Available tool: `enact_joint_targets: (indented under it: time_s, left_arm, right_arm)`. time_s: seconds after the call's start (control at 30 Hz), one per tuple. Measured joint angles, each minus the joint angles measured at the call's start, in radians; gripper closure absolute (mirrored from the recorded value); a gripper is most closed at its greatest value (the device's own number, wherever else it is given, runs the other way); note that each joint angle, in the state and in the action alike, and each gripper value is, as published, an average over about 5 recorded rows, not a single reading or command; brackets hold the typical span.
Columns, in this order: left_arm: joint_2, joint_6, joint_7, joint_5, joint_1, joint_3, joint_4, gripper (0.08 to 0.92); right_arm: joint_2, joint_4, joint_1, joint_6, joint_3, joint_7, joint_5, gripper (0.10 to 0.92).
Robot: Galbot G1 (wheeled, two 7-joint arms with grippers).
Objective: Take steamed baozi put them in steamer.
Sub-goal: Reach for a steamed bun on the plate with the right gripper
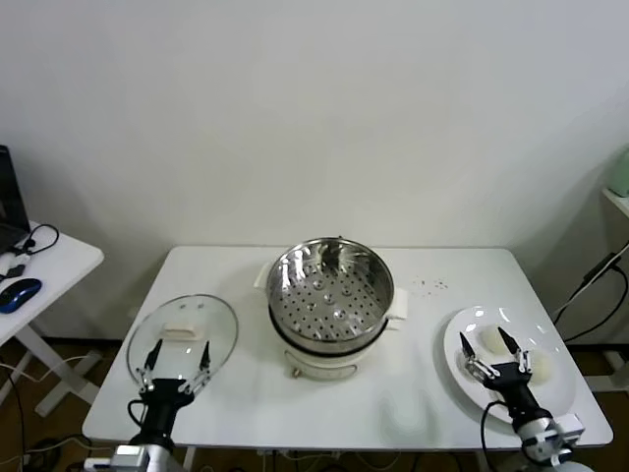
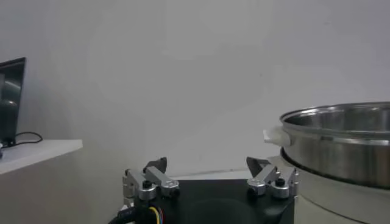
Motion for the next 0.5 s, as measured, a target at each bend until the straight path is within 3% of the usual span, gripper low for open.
enact_joint_targets:
  time_s: [0.17, 0.5]
  left_arm:
    - [0.000, 0.003, -0.007, 0.014, -0.004, 0.009, 0.000, 0.177]
    - [-0.001, 0.006, -0.022, 0.047, -0.020, 0.016, 0.004, 0.177]
  right_arm:
    - [-0.082, -0.033, 0.041, -0.041, 0.010, -0.072, -0.047, 0.203]
    - [-0.399, -0.220, 0.257, -0.090, -0.125, -0.307, -0.120, 0.203]
